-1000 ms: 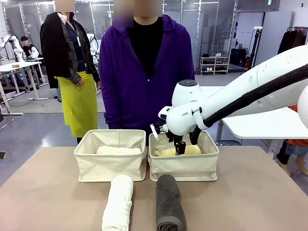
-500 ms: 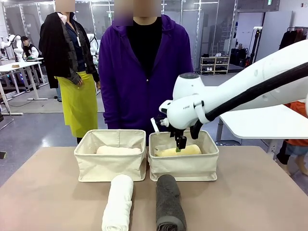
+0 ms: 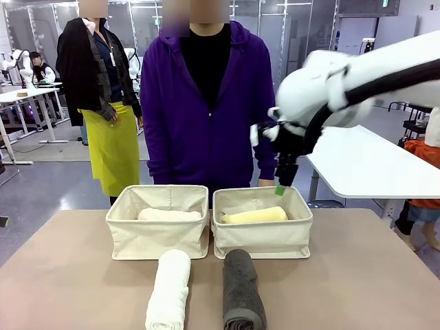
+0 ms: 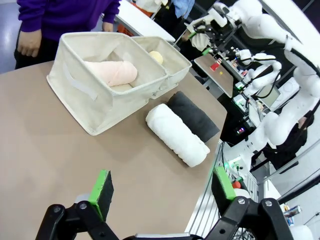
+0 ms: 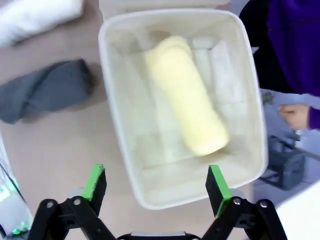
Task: Divide the towels into two baskets.
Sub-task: Pick up one hotel-folded towel from the bottom of the table and place it in the Fabric basket indicated by the person.
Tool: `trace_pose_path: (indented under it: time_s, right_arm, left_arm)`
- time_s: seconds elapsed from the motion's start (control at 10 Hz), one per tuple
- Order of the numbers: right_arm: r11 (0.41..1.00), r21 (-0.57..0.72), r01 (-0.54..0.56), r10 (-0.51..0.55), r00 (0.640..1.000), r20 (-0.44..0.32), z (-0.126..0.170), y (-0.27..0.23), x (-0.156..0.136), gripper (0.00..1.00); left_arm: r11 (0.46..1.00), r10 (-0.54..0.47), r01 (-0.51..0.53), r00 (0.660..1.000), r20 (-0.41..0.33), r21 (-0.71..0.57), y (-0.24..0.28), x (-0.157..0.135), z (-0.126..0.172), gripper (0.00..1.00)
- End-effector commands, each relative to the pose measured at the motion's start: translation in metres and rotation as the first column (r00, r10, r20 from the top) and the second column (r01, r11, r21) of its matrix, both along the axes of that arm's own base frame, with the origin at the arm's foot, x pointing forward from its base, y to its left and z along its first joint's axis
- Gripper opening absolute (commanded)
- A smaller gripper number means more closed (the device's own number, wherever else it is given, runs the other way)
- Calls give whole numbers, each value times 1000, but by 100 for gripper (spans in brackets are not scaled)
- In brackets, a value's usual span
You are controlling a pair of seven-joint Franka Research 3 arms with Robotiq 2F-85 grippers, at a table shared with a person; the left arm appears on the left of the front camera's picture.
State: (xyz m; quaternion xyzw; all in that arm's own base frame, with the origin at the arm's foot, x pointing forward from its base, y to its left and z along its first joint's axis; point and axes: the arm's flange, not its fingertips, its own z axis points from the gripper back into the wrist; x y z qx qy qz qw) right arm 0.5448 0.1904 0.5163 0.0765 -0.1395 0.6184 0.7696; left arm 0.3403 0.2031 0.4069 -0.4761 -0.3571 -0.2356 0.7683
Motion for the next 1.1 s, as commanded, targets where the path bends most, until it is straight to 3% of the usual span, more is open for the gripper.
trace_pose_path:
  time_s: [0.0, 0.1, 0.3, 0.6, 0.7, 0.9, 1.0]
  right_arm:
    - [947, 241, 210, -176, 972, -155, -3, -64, -40, 100]
    - [888, 371, 271, -188, 951, -245, -8, -89, -52, 100]
    - [801, 447, 399, -184, 873, -451, -27, -141, -77, 100]
    - [635, 532, 560, -156, 767, -622, -55, -237, -129, 100]
    - [552, 543, 633, -181, 726, -663, -65, -276, -147, 100]
    - [321, 542, 777, -242, 621, -746, -93, -342, -188, 100]
    - [225, 556, 800, -248, 599, -761, -102, -358, -204, 100]
  left_arm:
    - [1000, 3, -3, 1000, 5, -3, 1, -2, 2, 100]
    - [1000, 3, -3, 1000, 5, -3, 1, -2, 2, 100]
    - [1000, 3, -3, 1000, 5, -3, 1, -2, 2, 100]
    - [1000, 3, -3, 1000, 5, -3, 1, -2, 2, 100]
    - [1000, 3, -3, 1000, 5, -3, 1, -2, 2, 100]
    - [1000, 3, -3, 1000, 5, -3, 1, -2, 2, 100]
    - [1000, 3, -3, 1000, 5, -3, 1, -2, 2, 100]
